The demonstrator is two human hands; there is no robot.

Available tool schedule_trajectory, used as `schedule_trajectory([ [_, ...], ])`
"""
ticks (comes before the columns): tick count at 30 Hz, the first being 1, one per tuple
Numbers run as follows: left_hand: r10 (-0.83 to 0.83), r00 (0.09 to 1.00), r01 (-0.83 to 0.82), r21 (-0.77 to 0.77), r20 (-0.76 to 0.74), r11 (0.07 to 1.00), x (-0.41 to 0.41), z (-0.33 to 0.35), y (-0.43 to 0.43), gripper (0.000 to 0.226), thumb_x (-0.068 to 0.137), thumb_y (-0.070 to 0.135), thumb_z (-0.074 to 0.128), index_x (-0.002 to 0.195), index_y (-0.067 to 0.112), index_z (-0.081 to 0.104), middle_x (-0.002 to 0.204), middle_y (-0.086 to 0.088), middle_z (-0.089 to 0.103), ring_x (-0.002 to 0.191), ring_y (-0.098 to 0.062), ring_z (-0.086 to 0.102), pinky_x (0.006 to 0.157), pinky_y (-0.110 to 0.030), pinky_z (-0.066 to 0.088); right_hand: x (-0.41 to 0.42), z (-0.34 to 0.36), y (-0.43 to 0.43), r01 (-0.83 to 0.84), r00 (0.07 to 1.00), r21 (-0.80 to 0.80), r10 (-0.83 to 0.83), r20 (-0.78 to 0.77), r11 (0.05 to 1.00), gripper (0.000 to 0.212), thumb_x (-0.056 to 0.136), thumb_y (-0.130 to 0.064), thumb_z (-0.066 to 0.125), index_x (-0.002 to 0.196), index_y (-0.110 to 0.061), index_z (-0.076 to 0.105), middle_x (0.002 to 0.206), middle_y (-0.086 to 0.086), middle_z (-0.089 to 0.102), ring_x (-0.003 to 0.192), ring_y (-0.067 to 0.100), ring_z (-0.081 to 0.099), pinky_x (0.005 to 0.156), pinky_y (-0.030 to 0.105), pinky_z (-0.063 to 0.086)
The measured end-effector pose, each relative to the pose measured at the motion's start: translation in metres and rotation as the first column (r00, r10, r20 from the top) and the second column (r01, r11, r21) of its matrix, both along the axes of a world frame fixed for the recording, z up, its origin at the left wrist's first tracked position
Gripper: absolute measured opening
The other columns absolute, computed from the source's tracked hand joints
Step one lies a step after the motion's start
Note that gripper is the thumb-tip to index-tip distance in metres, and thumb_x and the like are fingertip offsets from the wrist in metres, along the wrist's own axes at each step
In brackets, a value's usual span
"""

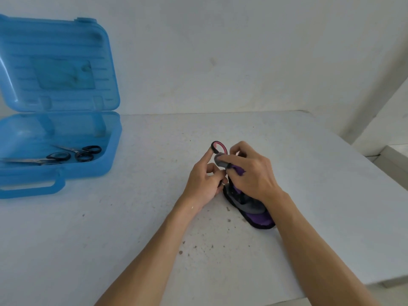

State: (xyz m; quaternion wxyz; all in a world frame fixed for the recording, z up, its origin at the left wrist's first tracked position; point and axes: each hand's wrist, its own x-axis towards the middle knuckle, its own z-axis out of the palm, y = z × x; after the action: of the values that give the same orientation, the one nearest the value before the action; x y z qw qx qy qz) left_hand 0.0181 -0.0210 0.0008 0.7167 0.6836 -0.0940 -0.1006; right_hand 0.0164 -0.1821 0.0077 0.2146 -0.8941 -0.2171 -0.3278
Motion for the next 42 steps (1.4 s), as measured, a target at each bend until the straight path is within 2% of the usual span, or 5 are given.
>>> schedule_trajectory([
  [15,0.0,1.0,0.0,-0.007,0.016,1.0,-0.003,0.0,-0.002,0.075,0.101,0.001,0.056,0.16,0.037,0.026,0.07,-0.008,0.052,0.049,-0.006,0.048,0.049,-0.021,0.039,0.002,0.002,-0.008,0.168,0.984,0.094,-0.173,0.048,0.981,0.012,0.079,-0.017,0.069,0.084,-0.021,0.08,0.086,-0.007,0.062,0.06,0.015,0.057,0.048,0.033,0.051],
  [25,-0.05,0.998,0.048,0.035,0.047,0.998,-0.003,0.001,-0.005,0.079,0.102,0.001,0.054,0.16,0.041,0.021,0.063,0.0,0.042,0.054,-0.01,0.043,0.049,-0.017,0.041,0.019,0.007,0.019,0.171,0.983,0.142,-0.178,0.036,0.975,0.029,0.094,-0.008,0.066,0.118,-0.021,0.075,0.108,-0.001,0.061,0.063,0.019,0.057,0.047,0.035,0.049],
  [31,0.043,0.998,-0.04,-0.083,0.038,0.996,-0.003,0.006,-0.001,0.077,0.101,0.0,0.056,0.159,0.04,0.026,0.071,-0.011,0.054,0.053,-0.015,0.045,0.05,-0.024,0.041,0.01,0.009,-0.016,0.184,0.983,0.105,-0.184,-0.009,0.977,0.022,0.088,-0.018,0.073,0.107,-0.025,0.081,0.095,-0.006,0.063,0.069,0.016,0.06,0.055,0.032,0.052],
  [35,0.131,0.991,-0.128,-0.205,0.001,0.97,-0.003,0.009,-0.004,0.069,0.102,0.003,0.056,0.157,0.037,0.032,0.075,-0.01,0.063,0.063,-0.02,0.053,0.056,-0.029,0.046,0.0,0.016,-0.026,0.229,0.965,0.405,-0.26,0.024,0.885,0.018,0.093,-0.016,0.072,0.109,-0.019,0.079,0.098,-0.005,0.065,0.084,0.007,0.062,0.074,0.022,0.053],
  [42,0.213,0.92,-0.351,-0.45,-0.329,0.821,0.01,0.007,0.009,0.039,0.099,0.003,0.062,0.138,0.004,0.058,0.096,-0.012,0.079,0.087,-0.022,0.077,0.075,-0.03,0.063,-0.009,0.023,-0.017,0.134,0.943,0.526,-0.271,0.192,0.84,0.011,0.093,-0.009,0.069,0.1,-0.004,0.077,0.094,0.006,0.067,0.084,0.004,0.062,0.077,0.013,0.048],
])
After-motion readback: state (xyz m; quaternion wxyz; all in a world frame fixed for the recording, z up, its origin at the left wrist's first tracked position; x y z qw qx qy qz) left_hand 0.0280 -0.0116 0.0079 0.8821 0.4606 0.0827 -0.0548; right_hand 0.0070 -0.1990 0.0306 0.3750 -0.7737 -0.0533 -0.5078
